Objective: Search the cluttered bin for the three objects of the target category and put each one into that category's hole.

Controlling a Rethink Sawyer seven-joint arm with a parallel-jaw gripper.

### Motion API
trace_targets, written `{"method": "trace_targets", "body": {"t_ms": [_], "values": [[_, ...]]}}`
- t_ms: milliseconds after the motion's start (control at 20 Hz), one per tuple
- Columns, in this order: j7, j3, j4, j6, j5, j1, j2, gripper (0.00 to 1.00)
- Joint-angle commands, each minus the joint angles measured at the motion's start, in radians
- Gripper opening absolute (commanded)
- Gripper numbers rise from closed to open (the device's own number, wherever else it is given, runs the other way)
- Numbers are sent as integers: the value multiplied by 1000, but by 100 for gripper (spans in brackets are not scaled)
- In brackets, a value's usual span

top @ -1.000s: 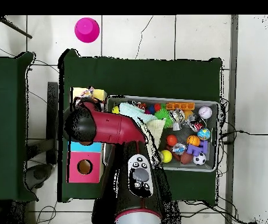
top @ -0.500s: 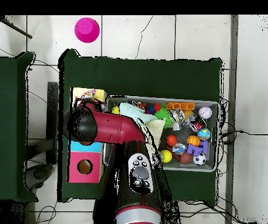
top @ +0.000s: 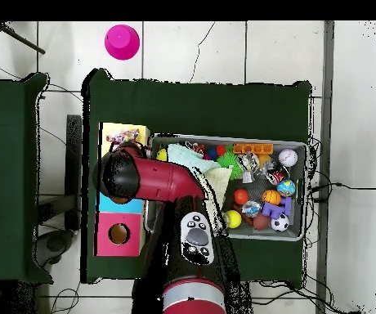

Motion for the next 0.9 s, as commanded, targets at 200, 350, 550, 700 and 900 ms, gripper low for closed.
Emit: {"method": "trace_targets", "body": {"t_ms": [200, 350, 550, 700, 900], "values": [[179, 3, -23, 23, 13, 1, 104, 0], [187, -4, -31, 55, 23, 9, 103, 0], [238, -17, -52, 175, 72, 35, 73, 0], [253, -28, -61, 217, 91, 50, 58, 0], [241, -31, -61, 226, 102, 53, 55, 0]]}}
